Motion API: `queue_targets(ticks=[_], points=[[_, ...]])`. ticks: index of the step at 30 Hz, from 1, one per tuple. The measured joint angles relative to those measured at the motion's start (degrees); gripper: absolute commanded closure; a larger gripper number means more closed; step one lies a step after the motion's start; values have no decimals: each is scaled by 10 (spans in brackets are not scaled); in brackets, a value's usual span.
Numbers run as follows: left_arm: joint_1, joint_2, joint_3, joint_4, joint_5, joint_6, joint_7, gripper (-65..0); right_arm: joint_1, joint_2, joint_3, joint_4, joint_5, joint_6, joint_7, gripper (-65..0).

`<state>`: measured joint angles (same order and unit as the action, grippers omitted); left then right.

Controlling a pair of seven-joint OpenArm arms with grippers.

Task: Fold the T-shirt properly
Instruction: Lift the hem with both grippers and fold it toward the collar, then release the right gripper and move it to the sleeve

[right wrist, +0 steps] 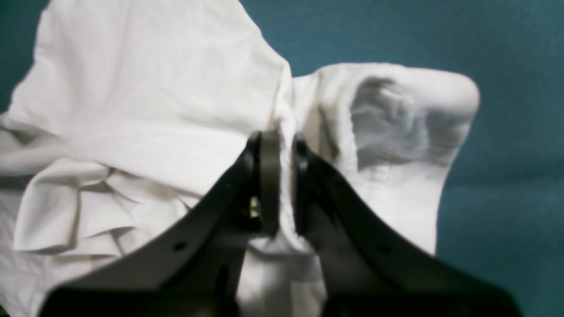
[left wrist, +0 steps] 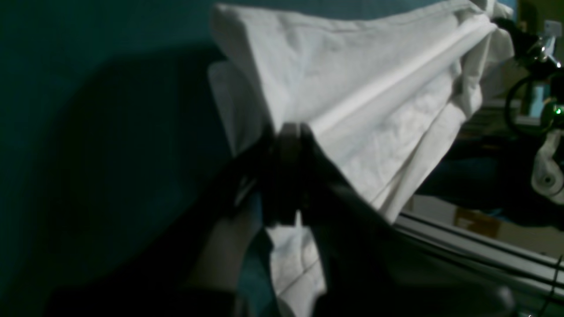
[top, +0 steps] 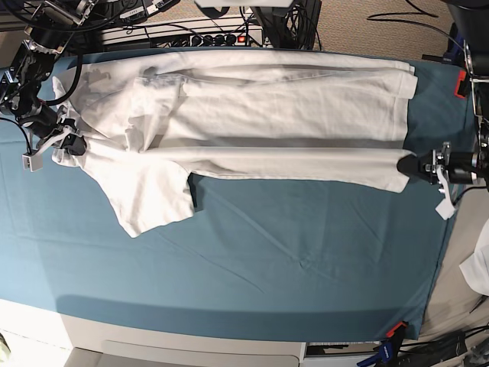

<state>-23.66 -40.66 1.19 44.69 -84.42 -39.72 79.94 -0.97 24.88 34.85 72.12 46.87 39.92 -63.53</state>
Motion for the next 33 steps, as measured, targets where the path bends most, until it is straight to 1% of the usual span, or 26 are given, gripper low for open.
queue_targets(ticks=[3, 7, 12, 15, 17, 23, 26, 29, 33], points=[[16, -3, 0, 37, 2, 0, 0, 0, -10, 0, 0, 9, 17, 0, -2, 0], [56, 0, -5, 73, 5, 0, 1, 0, -52, 0, 0, 66, 21, 0, 15, 0], [90, 8, -63, 106, 5, 0, 0, 0, -96, 0, 0, 153, 14, 0, 17, 0], [113, 8, -92, 116, 4, 0, 0, 0, -108, 0, 5, 180, 10, 0, 19, 0], [128, 7, -102, 123, 3, 0, 0, 0, -113, 0, 12, 183, 10, 0, 19, 0], [167, 5, -103, 146, 3, 0, 0, 0, -136, 0, 37, 184, 12, 2, 16, 0], [171, 5, -103, 149, 3, 0, 0, 0, -155, 0, 55, 184, 17, 4, 16, 0], [170, 5, -103, 150, 3, 0, 0, 0, -175, 0, 71, 184, 41, 5, 12, 0], [170, 5, -103, 150, 1, 0, 0, 0, -186, -1, 83, 184, 43, 5, 12, 0]])
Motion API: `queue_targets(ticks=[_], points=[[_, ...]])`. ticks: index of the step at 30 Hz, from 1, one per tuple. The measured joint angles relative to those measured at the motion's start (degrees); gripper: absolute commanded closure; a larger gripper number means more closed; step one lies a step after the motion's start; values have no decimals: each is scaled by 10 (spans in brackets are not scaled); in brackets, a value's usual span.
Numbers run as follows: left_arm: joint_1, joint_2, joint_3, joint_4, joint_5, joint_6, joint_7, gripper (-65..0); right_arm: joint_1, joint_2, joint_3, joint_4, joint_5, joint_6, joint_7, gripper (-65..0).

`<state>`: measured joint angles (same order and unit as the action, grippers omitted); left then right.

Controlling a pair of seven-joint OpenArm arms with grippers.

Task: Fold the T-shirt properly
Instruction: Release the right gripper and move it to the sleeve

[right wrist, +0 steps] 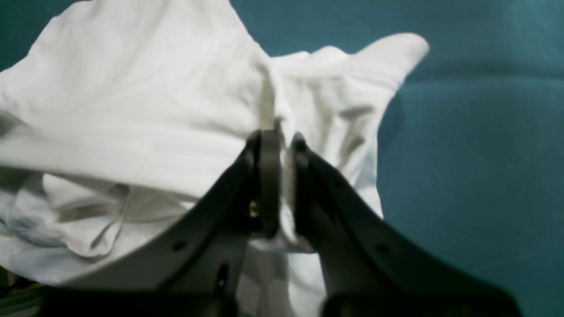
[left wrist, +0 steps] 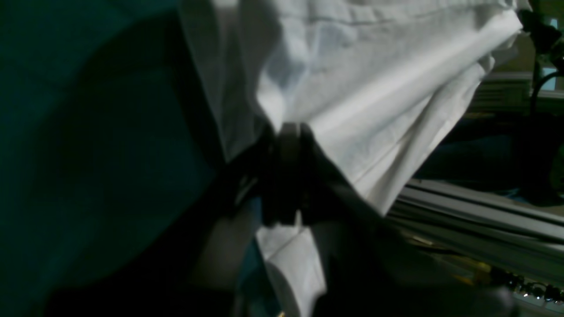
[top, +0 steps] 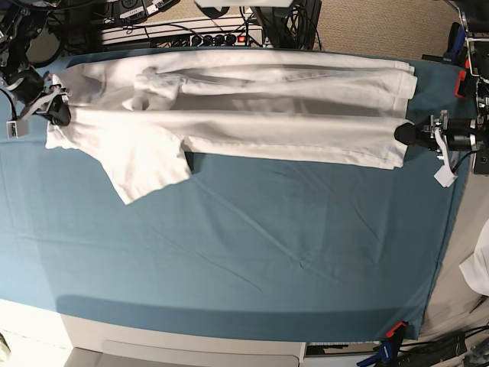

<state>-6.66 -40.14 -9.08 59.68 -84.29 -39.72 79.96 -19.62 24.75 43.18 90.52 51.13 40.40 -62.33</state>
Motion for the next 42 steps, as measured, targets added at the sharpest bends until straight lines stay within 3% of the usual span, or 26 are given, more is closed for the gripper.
queue_targets(ticks=[5, 6, 8, 9, 10, 15, 19, 24, 31, 33, 34, 35, 42], points=[[0, 0, 0, 0, 0, 0, 0, 0, 0, 0, 0, 0, 0, 0, 2, 0], [0, 0, 0, 0, 0, 0, 0, 0, -1, -1, 0, 0, -1, 0, 2, -29], [0, 0, 0, 0, 1, 0, 0, -109, 0, -4, 0, 0, -21, 0, 4, -221], [0, 0, 0, 0, 4, 0, 0, -170, -1, -3, 0, 0, -29, -4, 2, -282], [0, -2, 0, 0, 5, 0, 1, -207, -2, -3, 2, 0, -31, -5, 3, -298], [1, -4, 0, 38, 7, 0, 2, -216, 7, 0, 4, 0, -27, -5, 30, -298], [1, -26, 0, 87, 7, 0, 2, -215, 46, -2, 6, 0, -27, -5, 28, -297], [1, -34, 0, 141, 5, 0, 2, -215, 127, 0, 7, 0, -21, -5, 2, -297], [1, -34, 0, 149, 5, 0, 2, -215, 143, 0, 7, 1, -16, -5, -11, -297], [1, -33, 0, 149, 5, 0, 2, -215, 151, 0, 5, -1, -58, -5, -11, -297], [1, -33, 0, 149, 4, 0, 2, -215, 158, 1, -1, -6, -79, -6, -11, -297], [1, -33, 0, 149, 5, 0, 2, -215, 163, 1, -9, -16, -87, -29, -11, -297], [1, -32, 0, 149, 5, 0, 2, -215, 239, 0, -104, -151, -90, -31, -17, -297]])
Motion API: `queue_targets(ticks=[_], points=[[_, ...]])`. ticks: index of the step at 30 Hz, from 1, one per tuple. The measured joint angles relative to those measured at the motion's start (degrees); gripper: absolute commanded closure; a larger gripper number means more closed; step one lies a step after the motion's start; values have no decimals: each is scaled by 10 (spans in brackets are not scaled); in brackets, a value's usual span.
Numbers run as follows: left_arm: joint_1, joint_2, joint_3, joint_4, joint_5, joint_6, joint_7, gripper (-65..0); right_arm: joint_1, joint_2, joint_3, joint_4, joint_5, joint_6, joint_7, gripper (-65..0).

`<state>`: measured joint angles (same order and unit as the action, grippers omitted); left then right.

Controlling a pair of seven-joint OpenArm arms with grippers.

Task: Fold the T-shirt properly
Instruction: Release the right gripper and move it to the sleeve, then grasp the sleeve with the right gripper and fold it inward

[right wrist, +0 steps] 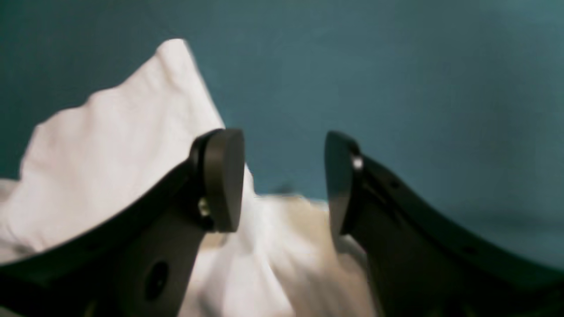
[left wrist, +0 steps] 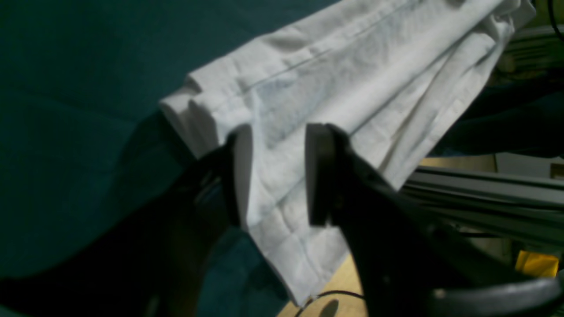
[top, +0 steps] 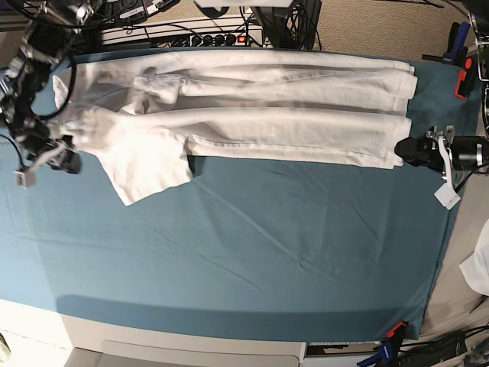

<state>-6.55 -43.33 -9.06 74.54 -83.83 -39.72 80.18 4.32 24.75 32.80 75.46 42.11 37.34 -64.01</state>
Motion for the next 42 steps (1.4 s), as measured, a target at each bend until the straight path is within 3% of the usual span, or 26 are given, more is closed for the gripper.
queue_targets(ticks=[8, 14, 16, 19, 20, 22, 24, 31, 36, 42], points=[[0, 0, 0, 0, 0, 0, 0, -215, 108, 0, -104, -164, 30, 0, -15, -297], [0, 0, 0, 0, 0, 0, 0, -216, 120, -7, -143, -179, 91, 2, -55, -294], [0, 0, 0, 0, 0, 0, 0, -215, 120, -21, -149, -179, 109, 7, -68, -251], [0, 0, 0, 0, 0, 0, 0, -215, 120, -51, -153, -179, 136, 25, -106, -43], [0, 0, 0, 0, 0, 0, 0, -215, 120, -59, -155, -179, 140, 25, -122, 0], [0, 0, 0, 0, 1, 0, 0, -215, 117, -66, -156, -174, 152, 26, -140, 0], [0, 0, 0, 0, 2, 0, 0, -215, 111, -64, -156, -145, 157, 25, -170, 0], [0, 0, 0, 0, 2, 0, 0, -215, 42, -58, -153, 107, 144, 25, -167, 0], [0, 0, 0, 1, 2, 0, 0, -215, -68, -59, -153, 272, 113, 25, -170, 0], [0, 0, 0, 1, 2, 0, 0, -215, -209, -70, -154, 385, 116, 27, -169, 0]])
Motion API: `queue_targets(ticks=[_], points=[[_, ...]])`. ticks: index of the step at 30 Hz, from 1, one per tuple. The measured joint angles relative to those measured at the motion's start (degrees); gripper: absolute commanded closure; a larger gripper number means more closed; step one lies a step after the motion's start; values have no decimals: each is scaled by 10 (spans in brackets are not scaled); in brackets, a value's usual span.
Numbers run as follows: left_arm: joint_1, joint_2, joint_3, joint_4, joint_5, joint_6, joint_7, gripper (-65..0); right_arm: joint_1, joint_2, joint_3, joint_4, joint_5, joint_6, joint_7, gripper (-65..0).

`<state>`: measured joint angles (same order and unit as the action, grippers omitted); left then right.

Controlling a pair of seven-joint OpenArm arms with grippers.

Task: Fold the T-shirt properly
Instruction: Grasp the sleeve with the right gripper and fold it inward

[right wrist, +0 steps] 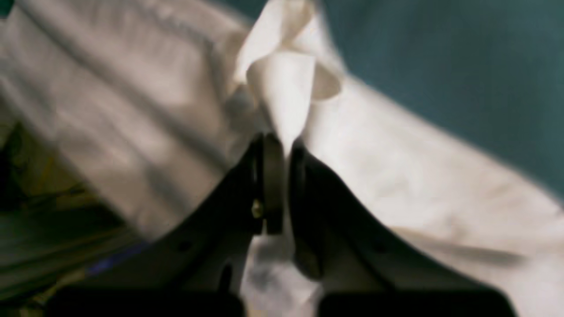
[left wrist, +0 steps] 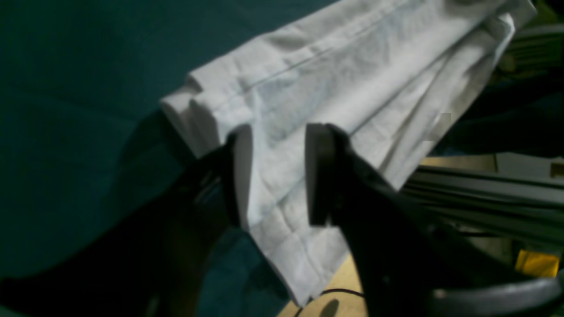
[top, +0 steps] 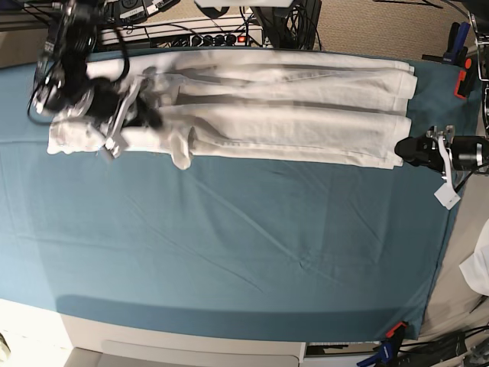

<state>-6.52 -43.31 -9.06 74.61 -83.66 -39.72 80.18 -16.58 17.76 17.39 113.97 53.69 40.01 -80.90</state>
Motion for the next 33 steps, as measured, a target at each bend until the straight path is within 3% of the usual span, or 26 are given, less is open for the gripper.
queue_targets(ticks=[9, 10, 12, 14, 17, 23, 28, 33], points=[[0, 12, 0, -1, 0, 0, 1, -215, -100, -2, 1, 74, 1, -1, -1, 0], [0, 14, 0, -1, 0, 0, 1, -215, -103, -6, 1, 74, 1, -1, -1, -51], [0, 16, 0, -1, 0, 0, 1, -215, -104, -17, 1, 74, 0, 0, 9, -217], [0, 16, 0, -1, 0, 0, 0, -216, -104, -31, 1, 74, -1, -1, 33, -300], [0, 16, 0, -1, 0, 0, 1, -215, -103, -56, 1, 75, 3, -1, 71, -301], [2, 15, 0, -1, 0, 0, 0, -216, -96, -100, 13, 128, 13, -1, 64, -301], [42, -9, -2, -1, 0, 0, 2, -247, -92, -122, 117, 192, -58, -1, 112, -301], [82, -19, -31, -1, 0, 0, 2, -250, -91, -130, 221, 193, -72, -1, 134, -301]])
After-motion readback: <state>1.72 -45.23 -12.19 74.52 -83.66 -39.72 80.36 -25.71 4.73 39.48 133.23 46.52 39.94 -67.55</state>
